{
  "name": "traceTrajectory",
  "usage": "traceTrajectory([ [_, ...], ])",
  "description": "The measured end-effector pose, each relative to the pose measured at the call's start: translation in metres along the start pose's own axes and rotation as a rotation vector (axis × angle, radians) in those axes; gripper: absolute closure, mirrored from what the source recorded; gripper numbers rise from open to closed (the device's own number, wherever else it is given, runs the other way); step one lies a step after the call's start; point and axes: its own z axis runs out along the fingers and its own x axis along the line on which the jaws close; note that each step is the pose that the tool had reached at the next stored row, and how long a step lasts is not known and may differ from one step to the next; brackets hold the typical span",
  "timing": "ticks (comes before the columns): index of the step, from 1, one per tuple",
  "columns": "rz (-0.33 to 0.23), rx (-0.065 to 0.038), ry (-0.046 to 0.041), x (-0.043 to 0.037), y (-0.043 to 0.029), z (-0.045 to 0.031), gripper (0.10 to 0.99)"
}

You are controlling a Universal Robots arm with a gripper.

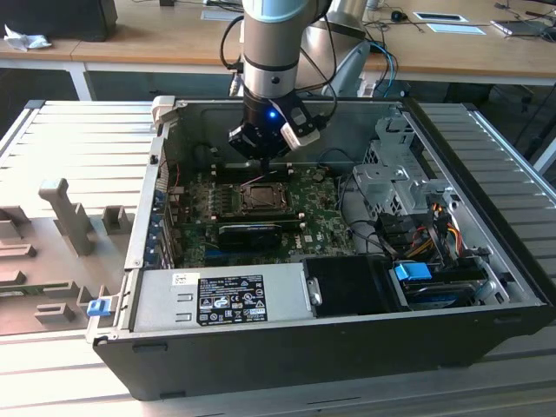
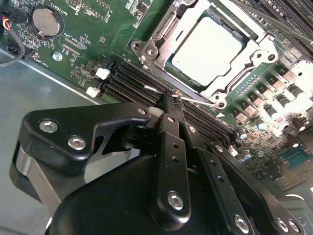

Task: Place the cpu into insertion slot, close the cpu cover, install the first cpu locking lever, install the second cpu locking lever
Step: 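Install the first cpu locking lever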

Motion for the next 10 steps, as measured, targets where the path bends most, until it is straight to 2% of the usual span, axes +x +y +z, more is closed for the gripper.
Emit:
traceTrajectory([
  [10,0.000,0.000,0.0000,-0.0030,-0.0005,0.0024,0.980],
])
